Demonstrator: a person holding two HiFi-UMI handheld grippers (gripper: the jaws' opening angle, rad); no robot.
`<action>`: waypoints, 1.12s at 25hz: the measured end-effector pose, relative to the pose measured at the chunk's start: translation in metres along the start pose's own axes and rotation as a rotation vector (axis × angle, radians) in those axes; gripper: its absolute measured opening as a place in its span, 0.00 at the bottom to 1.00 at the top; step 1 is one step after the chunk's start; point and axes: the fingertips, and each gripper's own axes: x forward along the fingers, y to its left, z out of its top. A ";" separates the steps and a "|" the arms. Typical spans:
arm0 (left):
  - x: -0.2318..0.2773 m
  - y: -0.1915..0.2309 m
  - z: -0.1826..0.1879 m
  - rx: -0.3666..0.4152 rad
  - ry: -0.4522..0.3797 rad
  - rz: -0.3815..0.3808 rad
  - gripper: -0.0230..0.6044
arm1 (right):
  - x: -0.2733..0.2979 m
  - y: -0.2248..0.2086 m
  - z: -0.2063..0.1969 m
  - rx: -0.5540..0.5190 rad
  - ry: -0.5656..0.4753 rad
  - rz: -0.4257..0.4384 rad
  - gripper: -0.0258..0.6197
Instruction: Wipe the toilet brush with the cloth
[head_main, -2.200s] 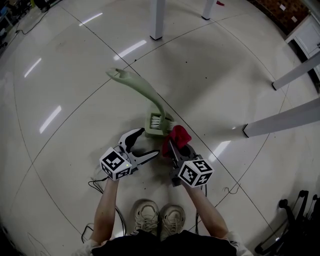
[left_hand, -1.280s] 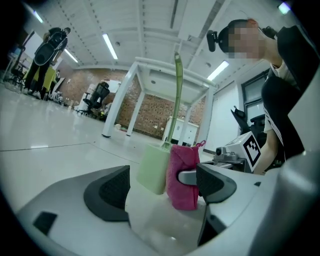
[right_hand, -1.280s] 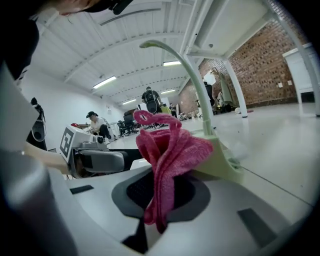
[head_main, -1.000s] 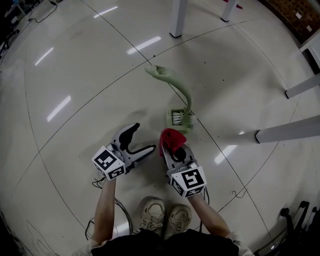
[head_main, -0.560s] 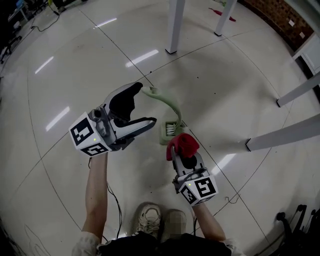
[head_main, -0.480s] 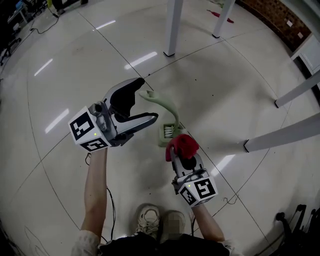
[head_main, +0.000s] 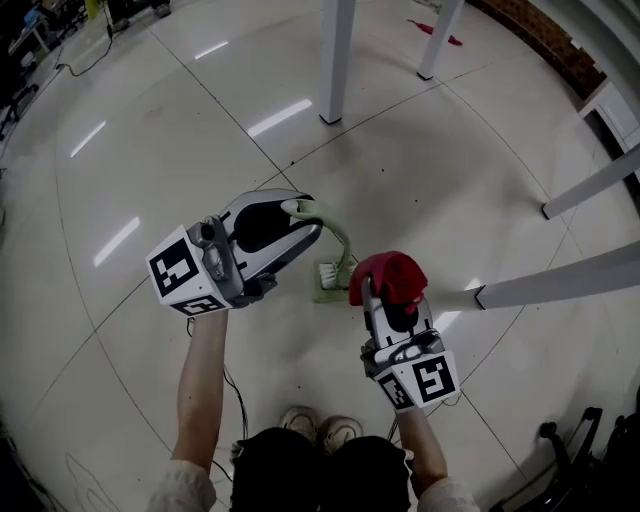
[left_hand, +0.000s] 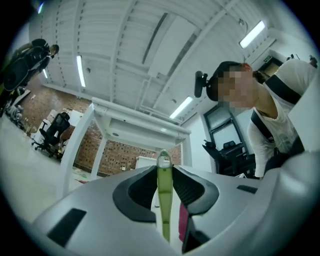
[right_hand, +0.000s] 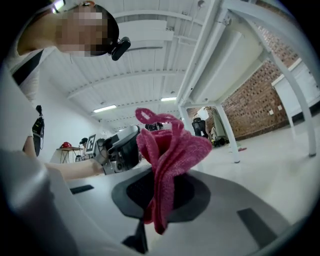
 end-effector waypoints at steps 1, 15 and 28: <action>0.011 0.003 0.019 -0.008 0.003 0.004 0.20 | 0.007 -0.003 0.029 -0.023 0.007 -0.010 0.09; 0.161 -0.080 0.578 -0.186 0.038 0.099 0.20 | 0.015 0.156 0.675 -0.223 0.091 0.046 0.09; 0.197 -0.176 0.658 0.010 0.141 0.010 0.20 | -0.039 0.257 0.827 -0.233 -0.138 0.348 0.09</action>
